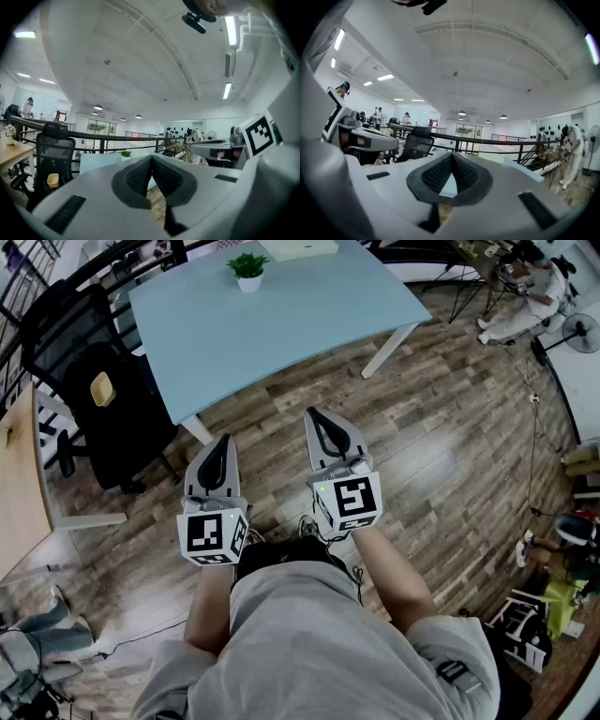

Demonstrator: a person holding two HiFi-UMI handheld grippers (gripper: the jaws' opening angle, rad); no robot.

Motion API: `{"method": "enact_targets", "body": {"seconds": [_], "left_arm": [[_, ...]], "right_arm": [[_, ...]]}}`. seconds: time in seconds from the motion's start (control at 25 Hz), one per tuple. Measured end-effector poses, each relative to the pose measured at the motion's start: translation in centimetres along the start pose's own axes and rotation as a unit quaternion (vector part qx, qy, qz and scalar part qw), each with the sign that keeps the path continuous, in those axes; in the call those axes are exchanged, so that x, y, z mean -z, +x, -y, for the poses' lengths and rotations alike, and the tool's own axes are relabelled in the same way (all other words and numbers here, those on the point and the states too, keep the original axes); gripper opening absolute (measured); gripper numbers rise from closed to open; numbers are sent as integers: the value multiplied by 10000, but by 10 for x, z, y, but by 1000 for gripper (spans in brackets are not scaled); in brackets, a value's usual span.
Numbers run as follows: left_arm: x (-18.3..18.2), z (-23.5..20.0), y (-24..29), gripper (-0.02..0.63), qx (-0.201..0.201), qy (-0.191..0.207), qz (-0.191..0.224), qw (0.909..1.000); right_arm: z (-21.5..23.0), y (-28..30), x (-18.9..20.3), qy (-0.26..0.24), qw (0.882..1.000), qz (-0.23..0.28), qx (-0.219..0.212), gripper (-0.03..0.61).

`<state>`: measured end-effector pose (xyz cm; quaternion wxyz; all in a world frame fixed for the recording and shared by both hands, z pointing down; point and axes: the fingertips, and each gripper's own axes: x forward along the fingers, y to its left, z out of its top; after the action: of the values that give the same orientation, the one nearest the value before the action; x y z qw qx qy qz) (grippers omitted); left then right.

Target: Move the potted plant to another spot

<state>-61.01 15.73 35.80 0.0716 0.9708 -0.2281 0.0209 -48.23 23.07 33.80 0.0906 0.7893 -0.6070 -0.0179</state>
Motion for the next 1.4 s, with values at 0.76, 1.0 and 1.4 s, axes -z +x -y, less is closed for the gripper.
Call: {"method": "enact_targets", "body": {"seconds": [0.76, 1.0, 1.4], "left_arm": [[42, -40, 42, 12, 501, -83, -592, 9970], [23, -45, 102, 12, 411, 58, -622, 9972], [26, -23, 183, 12, 240, -60, -971, 9950]], "right_arm": [[-18, 47, 62, 509, 9969, -572, -198, 116], [26, 99, 55, 622, 9959, -404, -510, 164], [100, 135, 74, 915, 9918, -532, -722, 202]]}}
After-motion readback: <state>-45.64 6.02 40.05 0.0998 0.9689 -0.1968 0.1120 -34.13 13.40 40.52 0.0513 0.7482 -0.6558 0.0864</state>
